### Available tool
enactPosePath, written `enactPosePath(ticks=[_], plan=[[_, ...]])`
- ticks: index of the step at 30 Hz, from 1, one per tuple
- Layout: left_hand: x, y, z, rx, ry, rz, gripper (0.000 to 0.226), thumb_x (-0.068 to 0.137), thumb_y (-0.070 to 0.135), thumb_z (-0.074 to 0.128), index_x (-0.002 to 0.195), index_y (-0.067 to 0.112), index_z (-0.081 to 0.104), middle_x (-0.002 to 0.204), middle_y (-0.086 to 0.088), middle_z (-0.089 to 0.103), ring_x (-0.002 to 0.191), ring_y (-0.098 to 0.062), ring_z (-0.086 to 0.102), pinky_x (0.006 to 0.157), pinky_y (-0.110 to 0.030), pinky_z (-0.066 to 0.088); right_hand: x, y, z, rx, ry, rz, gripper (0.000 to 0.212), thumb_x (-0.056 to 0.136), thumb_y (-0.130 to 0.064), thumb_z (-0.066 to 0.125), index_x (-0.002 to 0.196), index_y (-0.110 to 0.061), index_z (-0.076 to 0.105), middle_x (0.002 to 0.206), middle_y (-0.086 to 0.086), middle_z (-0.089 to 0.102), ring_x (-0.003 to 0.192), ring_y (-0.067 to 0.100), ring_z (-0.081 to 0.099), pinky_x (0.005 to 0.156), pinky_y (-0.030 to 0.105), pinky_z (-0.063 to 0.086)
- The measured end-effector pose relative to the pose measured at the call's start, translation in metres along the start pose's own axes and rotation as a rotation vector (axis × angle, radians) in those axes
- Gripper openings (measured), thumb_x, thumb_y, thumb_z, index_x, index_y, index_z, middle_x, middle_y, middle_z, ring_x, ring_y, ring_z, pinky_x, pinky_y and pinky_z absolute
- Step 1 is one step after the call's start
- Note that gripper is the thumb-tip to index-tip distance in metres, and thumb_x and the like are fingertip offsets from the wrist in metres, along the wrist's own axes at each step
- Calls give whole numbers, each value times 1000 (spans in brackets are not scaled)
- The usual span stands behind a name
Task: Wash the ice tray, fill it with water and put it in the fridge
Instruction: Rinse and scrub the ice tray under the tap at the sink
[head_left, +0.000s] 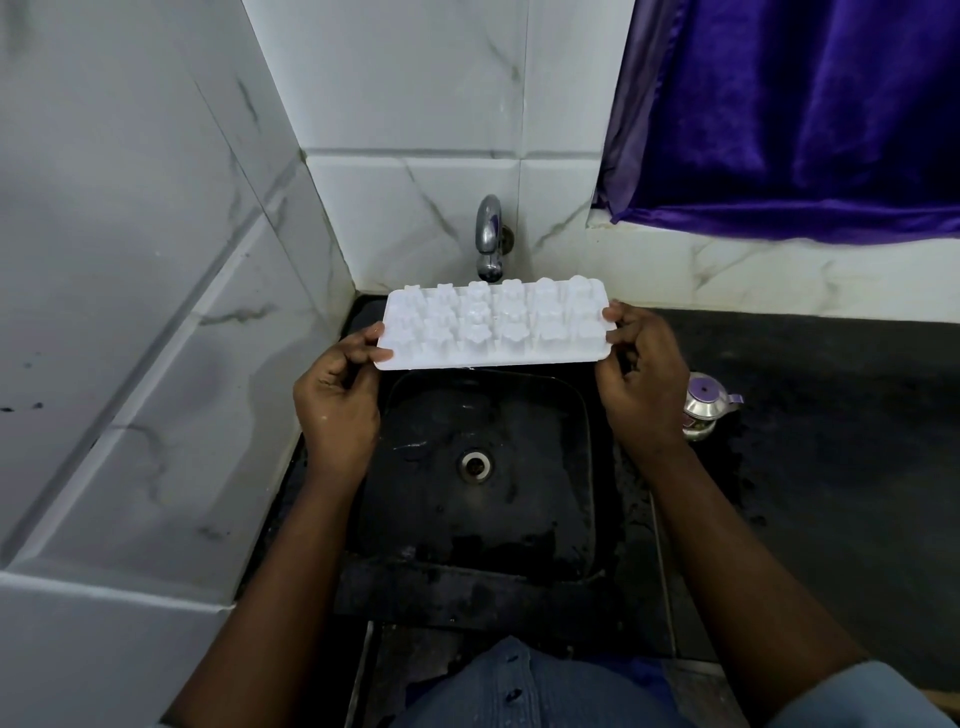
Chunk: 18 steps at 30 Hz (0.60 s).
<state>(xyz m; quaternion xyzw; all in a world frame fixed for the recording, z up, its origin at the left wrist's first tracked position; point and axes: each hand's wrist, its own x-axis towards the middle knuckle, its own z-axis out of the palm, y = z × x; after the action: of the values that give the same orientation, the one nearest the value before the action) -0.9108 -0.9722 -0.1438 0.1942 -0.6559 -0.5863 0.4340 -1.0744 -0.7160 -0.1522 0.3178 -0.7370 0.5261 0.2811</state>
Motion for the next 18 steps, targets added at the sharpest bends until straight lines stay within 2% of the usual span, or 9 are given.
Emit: enactPosePath(ticks=[6, 13, 18], plan=[[-4, 2, 1, -4, -2, 10, 32, 94, -20, 56, 90, 5, 75, 114, 10, 80, 120, -15, 72, 99, -19, 54, 0, 1, -4, -12, 27, -24, 23, 84, 17, 68, 92, -2, 61, 121, 14, 69, 122, 27, 65, 102, 27, 49], [-8, 2, 4, 8, -21, 18, 27, 93, -19, 56, 92, 1, 74, 115, 10, 80, 122, -16, 72, 100, -21, 53, 1, 3, -11, -33, 14, -43, 23, 79, 23, 68, 90, 4, 62, 118, 18, 69, 123, 33, 65, 104, 31, 50], [-10, -3, 7, 22, -22, 10, 30, 92, -16, 55, 90, 6, 75, 117, 9, 80, 125, -19, 70, 104, -23, 52, -5, 6, -8, -8, 27, -32, 25, 82, 17, 67, 94, -4, 61, 123, 10, 68, 124, 28, 64, 101, 33, 50]])
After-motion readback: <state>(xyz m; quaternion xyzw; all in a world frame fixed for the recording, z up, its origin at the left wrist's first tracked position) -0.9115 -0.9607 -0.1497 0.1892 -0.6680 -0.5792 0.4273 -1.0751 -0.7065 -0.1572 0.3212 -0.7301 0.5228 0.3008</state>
